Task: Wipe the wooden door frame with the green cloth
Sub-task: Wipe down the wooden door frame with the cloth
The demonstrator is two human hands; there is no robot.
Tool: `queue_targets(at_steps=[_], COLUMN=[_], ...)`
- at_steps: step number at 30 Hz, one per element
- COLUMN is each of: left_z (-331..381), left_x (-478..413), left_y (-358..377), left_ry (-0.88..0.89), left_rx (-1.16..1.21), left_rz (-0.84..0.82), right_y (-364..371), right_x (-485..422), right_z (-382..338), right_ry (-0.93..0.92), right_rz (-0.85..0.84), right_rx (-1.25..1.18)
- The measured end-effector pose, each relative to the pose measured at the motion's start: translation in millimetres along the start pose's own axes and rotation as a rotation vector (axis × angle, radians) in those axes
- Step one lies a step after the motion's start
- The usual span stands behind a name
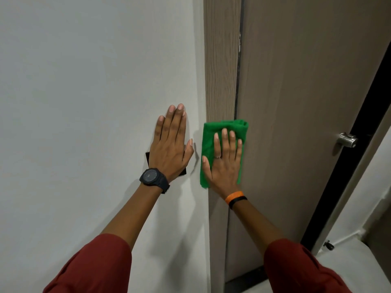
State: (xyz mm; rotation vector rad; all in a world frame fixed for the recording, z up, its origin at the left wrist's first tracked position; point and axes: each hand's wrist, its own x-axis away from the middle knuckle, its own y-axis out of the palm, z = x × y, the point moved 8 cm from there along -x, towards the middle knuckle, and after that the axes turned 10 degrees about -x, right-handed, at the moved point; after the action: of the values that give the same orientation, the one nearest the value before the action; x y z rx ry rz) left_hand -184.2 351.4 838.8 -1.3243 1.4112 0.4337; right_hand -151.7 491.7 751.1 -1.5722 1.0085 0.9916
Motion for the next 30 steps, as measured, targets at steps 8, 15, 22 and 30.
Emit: queue_targets(at_steps=[8,15,22,30], left_z=[5,10,25,1], left_x=[15,77,181,376], left_y=[-1,-6,7,5], left_ry=[-0.015,0.006,-0.026,-0.160], left_rx=[0.151,0.199,0.239,0.213], left_rz=[-0.016,-0.094,-0.388,-0.808], right_y=[7,0,3,27], right_x=[16,104,170,297], right_z=[4,7,17,-63], right_ry=[0.069,0.142,0.460,0.771], right_rz=[0.007,0.021,-0.453,-0.648], right_rx=[0.021,-0.131,-0.237,-0.535])
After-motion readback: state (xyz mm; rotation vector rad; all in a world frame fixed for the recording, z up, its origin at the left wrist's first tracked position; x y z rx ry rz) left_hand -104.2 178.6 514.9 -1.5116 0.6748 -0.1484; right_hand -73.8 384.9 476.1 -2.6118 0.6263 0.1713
